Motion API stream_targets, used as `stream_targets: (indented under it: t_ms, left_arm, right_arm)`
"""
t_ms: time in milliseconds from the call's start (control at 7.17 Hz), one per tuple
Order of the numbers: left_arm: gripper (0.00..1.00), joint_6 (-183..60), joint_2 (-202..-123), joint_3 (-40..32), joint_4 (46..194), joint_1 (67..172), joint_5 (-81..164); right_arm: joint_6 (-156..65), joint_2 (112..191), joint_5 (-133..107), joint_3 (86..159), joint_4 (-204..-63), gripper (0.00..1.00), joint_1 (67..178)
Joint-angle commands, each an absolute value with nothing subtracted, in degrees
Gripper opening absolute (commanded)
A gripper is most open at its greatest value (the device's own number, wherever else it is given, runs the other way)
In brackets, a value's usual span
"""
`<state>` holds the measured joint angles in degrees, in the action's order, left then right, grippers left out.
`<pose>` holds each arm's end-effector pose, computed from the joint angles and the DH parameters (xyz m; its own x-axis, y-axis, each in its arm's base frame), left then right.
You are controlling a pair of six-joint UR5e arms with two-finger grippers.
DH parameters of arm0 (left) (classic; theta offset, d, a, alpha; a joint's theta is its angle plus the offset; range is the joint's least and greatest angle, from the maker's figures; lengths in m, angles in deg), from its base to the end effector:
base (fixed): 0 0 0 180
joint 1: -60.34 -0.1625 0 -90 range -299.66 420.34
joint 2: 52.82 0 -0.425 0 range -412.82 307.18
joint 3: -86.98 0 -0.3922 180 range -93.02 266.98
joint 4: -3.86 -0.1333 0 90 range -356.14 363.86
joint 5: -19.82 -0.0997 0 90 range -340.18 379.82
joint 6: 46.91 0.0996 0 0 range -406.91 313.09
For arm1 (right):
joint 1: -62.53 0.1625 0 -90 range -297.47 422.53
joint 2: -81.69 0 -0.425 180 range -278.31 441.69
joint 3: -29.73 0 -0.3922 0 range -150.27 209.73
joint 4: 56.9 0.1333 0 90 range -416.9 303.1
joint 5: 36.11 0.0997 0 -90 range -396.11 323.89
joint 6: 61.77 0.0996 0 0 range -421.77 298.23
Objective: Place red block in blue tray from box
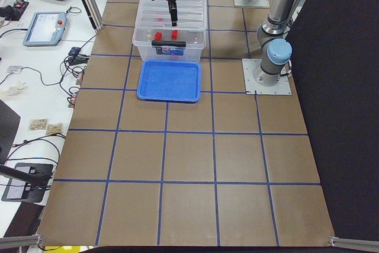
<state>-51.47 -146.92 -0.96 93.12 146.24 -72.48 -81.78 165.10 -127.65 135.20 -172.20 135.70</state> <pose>-0.0918 -0.5277 0.4707 -0.9879 -0.1496 -0.0418 -0.1505 0.9884 0.0194 -0.0248 -0.5331 0.3436 -0.9976 -0.0537 0.0446 -0.0556 0.9975 -0.0439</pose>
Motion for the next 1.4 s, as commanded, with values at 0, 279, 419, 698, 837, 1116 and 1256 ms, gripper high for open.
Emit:
stream_targets:
  t_ms: [0,279,419,698,837,1116,1256]
  left_arm:
    - [1.0,-50.7,-147.4,-1.0,92.9,146.6,-71.9]
    - [1.0,-43.1,-148.4,-1.1,93.1,146.6,-71.6]
    - [1.0,-42.8,-149.3,-1.1,92.9,146.6,-71.7]
    - [1.0,-39.6,-150.4,-1.1,92.8,147.5,-71.6]
    - [1.0,-39.2,-150.6,-1.2,92.9,147.8,-71.6]
    - [1.0,-38.5,-150.5,-2.9,92.0,148.8,-70.4]
    - [1.0,-38.6,-150.5,-3.8,91.6,149.4,-70.3]
  right_arm:
    - [-83.6,165.1,-127.7,135.0,-172.2,1.0,134.0]
    - [-84.6,165.1,-127.9,134.8,-172.3,1.0,133.1]
    - [-85.1,165.0,-127.8,134.8,-172.8,1.0,132.2]
    - [-86.6,164.0,-128.0,134.4,-174.2,1.0,131.3]
    - [-86.6,163.5,-128.0,134.2,-174.3,1.0,131.1]
    - [-86.7,163.4,-127.9,134.1,-174.3,1.0,129.9]
    - [-86.9,163.4,-127.9,134.1,-174.3,1.0,129.5]
